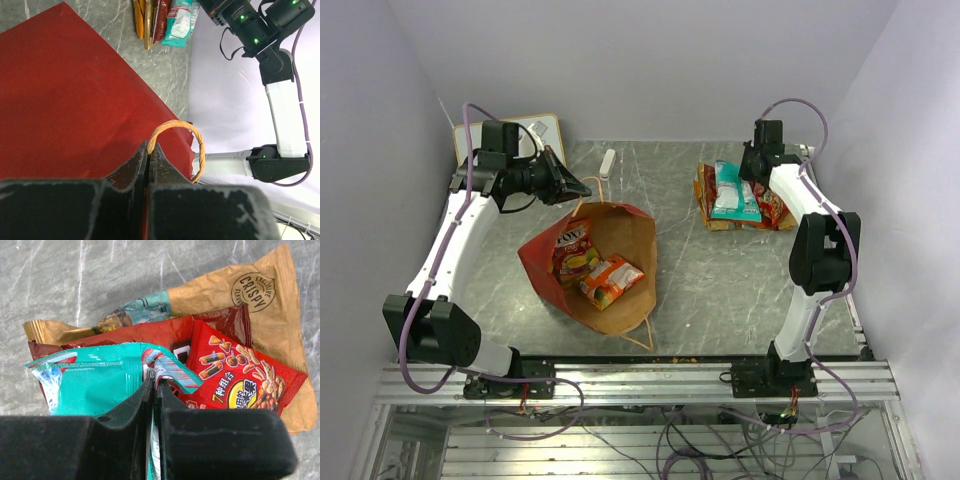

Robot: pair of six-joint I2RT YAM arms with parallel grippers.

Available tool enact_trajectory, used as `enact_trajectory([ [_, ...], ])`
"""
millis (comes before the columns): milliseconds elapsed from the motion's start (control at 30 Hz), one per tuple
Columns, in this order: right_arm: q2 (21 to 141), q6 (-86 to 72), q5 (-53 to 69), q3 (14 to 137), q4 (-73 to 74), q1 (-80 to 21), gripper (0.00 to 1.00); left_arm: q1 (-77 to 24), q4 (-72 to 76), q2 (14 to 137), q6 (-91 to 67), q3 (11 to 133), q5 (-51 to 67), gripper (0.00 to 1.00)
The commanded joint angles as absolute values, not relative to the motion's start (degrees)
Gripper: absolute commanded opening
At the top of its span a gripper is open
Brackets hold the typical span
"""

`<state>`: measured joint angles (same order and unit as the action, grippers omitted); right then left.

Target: Take the snacks out of the paper bag

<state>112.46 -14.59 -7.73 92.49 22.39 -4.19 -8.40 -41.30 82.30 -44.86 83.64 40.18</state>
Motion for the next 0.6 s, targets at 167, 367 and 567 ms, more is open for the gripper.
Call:
enact_trajectory([
  [167,111.68,-12.39,-6.71,98.67,25.26,-3.71,0.36,-8.00,-39.51,81.64,-45.18,85.60,41.55,0.07],
  [367,103.63,-11.65,-5.75,96.65,26.66,-3.91,0.55,-8.00,-38.98,79.88,-45.43,84.04,42.43,0.07],
  [567,90.61,-13.92,2.65,84.13,21.31,-6.65,0.61,-8.00,-37.54,78.22,-45.74,82.28,43.13,0.07],
])
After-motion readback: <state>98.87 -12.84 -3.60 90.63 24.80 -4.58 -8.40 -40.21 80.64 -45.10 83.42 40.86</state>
